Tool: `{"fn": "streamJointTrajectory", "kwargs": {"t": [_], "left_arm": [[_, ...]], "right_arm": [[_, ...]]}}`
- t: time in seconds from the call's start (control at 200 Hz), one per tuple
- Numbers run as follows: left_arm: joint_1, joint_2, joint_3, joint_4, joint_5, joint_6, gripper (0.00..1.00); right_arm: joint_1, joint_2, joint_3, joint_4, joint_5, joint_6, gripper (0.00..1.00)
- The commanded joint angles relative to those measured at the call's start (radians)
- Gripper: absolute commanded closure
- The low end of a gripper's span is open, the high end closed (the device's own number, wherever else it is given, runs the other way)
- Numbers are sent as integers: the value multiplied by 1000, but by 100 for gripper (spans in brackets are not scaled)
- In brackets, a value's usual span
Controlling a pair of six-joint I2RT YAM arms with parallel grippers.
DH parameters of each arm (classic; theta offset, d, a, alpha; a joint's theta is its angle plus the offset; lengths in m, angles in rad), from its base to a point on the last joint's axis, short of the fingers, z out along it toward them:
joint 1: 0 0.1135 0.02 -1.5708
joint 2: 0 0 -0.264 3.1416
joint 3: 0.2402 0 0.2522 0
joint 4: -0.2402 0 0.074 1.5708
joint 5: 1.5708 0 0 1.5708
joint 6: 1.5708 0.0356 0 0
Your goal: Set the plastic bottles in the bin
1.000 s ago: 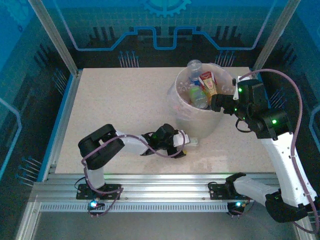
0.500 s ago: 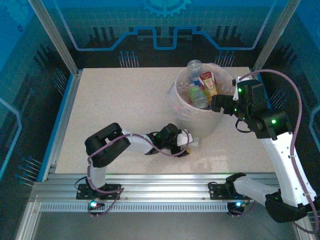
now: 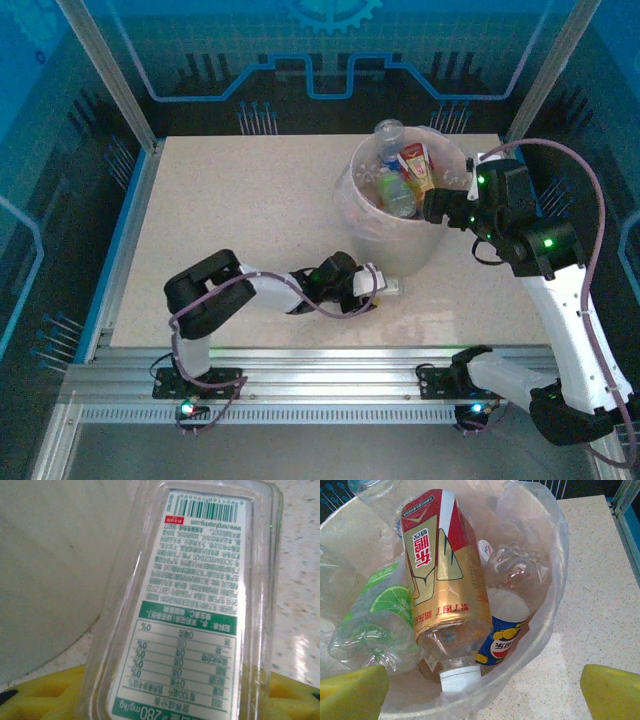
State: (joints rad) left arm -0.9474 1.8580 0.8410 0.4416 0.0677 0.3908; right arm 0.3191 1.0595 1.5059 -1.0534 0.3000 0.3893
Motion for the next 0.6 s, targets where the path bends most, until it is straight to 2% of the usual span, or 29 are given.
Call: {"fn": "streamJointTrajectory", "kwargs": {"t": [0.0, 0.19, 0.41, 0.475, 0.595], "left_arm": [[-36, -124, -38, -16, -19, -16, 66], [-89, -335, -71, -112, -36, -65, 70], [-90, -561, -46, -228, -59, -150, 76], [-90, -603, -30, -247, -98, -155, 77], [-90, -658, -22, -194, -164, -169, 76]], "right_arm": [[-16, -21, 5, 13, -10, 11, 0], [-20, -25, 42, 0, -21, 0, 0], [-22, -26, 108, -5, -62, -19, 0], [-22, -26, 132, 1, -111, -23, 0], [-22, -38, 132, 56, -290, -16, 0]]}}
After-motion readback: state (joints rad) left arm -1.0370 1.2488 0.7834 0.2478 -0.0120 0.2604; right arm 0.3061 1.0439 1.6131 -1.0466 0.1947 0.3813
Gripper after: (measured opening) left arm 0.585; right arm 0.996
